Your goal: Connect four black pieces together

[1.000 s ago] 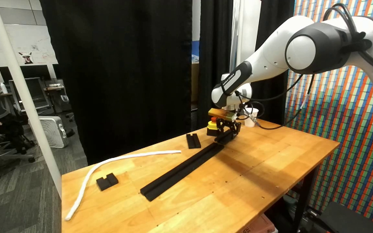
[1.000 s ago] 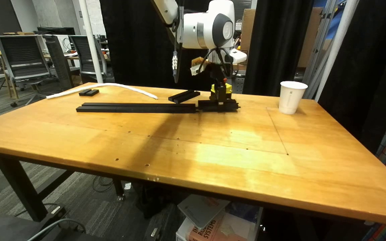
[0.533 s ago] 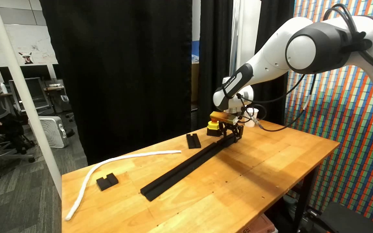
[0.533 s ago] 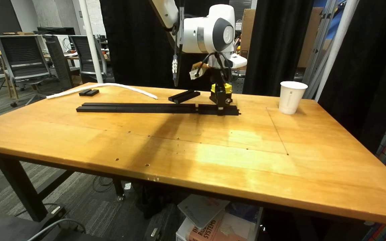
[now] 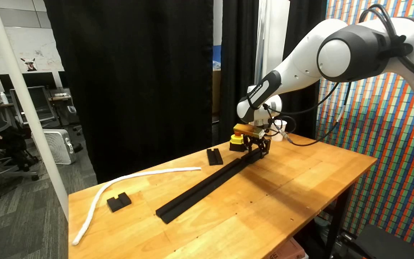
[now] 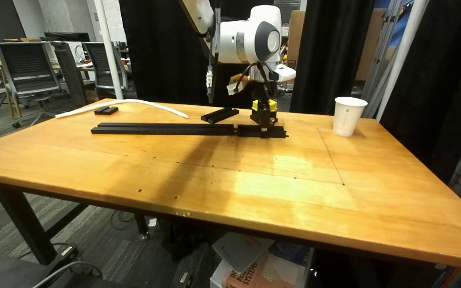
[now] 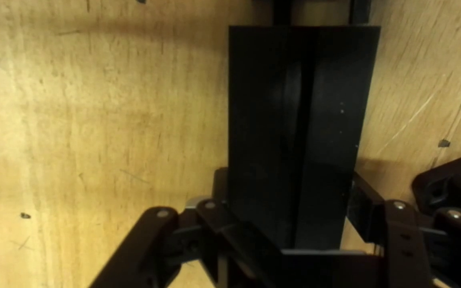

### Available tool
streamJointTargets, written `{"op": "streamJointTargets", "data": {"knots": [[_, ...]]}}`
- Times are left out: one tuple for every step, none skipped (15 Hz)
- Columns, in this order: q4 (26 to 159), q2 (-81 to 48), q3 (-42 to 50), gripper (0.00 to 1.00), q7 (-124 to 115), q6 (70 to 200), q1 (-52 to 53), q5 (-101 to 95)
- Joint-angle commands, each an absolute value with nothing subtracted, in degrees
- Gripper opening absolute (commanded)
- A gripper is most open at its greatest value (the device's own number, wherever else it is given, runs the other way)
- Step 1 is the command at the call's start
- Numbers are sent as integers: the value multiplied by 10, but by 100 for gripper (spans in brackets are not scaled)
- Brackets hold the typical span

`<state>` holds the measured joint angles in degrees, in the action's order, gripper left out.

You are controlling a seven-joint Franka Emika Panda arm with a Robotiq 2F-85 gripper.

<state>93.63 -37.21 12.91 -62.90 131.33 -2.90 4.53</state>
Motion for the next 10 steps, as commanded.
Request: {"op": "streamJointTargets", "data": {"knots": [[932,-368,120,45,-618,1309,-36,49],[931,-368,119,45,-617,1308,-37,51],[931,-366,118,45,-615,1307,-37,51],[931,-365,117,45,-615,1307,-38,52],[931,-364,115,45,-611,1307,-41,56],[930,-364,116,45,-611,1306,-40,55],[929,-364,116,45,-610,1306,-41,57],[928,-364,116,45,-610,1306,-42,58],[927,-364,115,45,-609,1306,-44,60],[925,-365,116,45,-609,1306,-44,60]]}}
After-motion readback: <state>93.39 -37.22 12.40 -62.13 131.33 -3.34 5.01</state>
